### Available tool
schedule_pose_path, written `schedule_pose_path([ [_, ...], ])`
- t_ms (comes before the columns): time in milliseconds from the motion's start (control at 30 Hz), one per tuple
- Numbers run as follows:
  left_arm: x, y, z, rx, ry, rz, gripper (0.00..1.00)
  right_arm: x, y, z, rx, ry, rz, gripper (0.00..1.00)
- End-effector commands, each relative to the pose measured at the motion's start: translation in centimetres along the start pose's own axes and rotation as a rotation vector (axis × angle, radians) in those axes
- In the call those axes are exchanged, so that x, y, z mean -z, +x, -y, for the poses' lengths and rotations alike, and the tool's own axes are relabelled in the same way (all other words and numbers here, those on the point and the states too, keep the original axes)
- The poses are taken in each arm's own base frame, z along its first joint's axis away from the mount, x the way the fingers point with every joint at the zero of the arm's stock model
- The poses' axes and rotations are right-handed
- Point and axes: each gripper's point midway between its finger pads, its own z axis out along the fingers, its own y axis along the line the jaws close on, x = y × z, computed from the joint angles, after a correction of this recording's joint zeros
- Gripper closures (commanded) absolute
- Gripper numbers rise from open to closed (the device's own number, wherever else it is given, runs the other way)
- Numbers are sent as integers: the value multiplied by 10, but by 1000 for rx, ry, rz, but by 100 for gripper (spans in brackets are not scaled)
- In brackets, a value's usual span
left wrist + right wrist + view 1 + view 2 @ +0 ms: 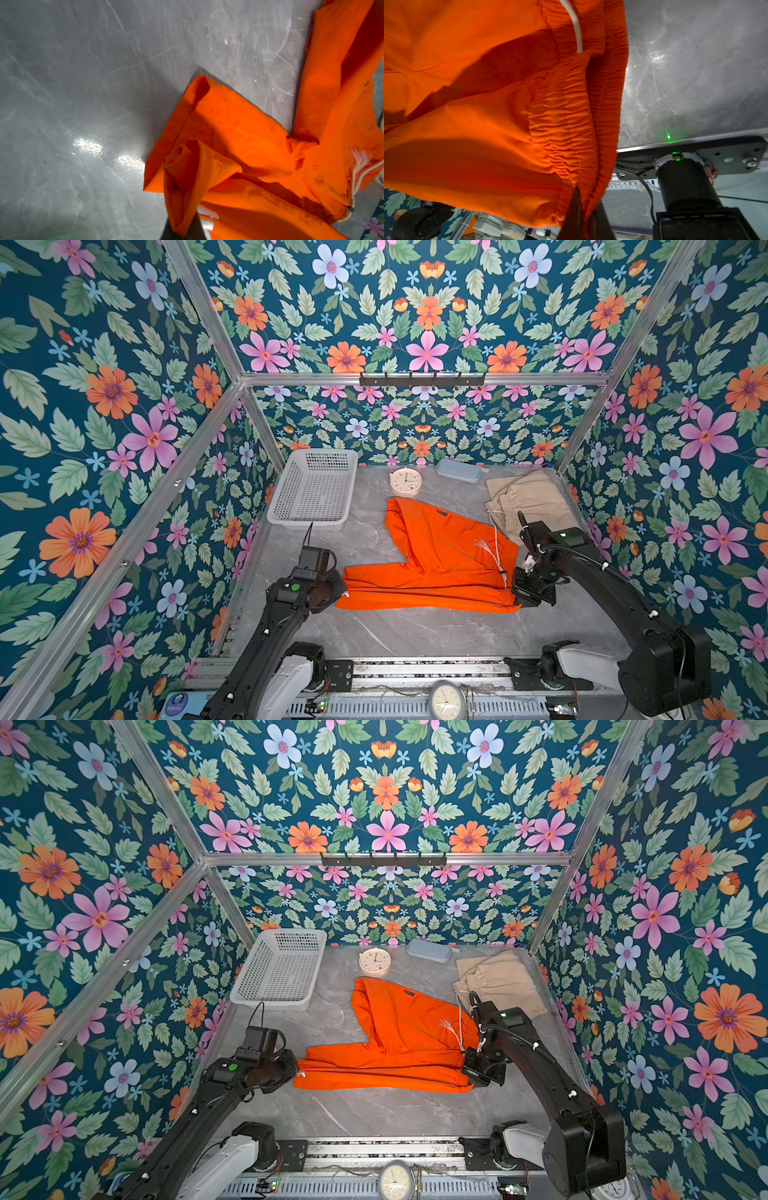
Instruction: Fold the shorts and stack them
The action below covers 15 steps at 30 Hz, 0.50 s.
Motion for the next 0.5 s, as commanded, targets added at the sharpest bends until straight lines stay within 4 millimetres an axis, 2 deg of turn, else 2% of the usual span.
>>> schedule_pose_path([
  [0, -1, -5, -7, 55, -28, 39, 89, 1, 9, 30, -38, 149, -10, 89],
  [100, 9, -8, -1, 60, -1, 51, 59, 19, 5, 23, -21, 117, 45, 64],
  [200, 31, -23, 5, 53, 3, 124, 44, 56, -2, 18, 7, 115, 154, 54],
  [267, 47, -34, 9, 36, -1, 170, 39, 79, -8, 13, 34, 112, 215, 53],
  [333, 55, -46, 22, -3, 33, 208, 38, 90, -17, -3, 76, 53, 259, 53],
  [467, 42, -71, 75, -82, 211, 231, 39, 81, -45, -68, 204, -154, 276, 53],
])
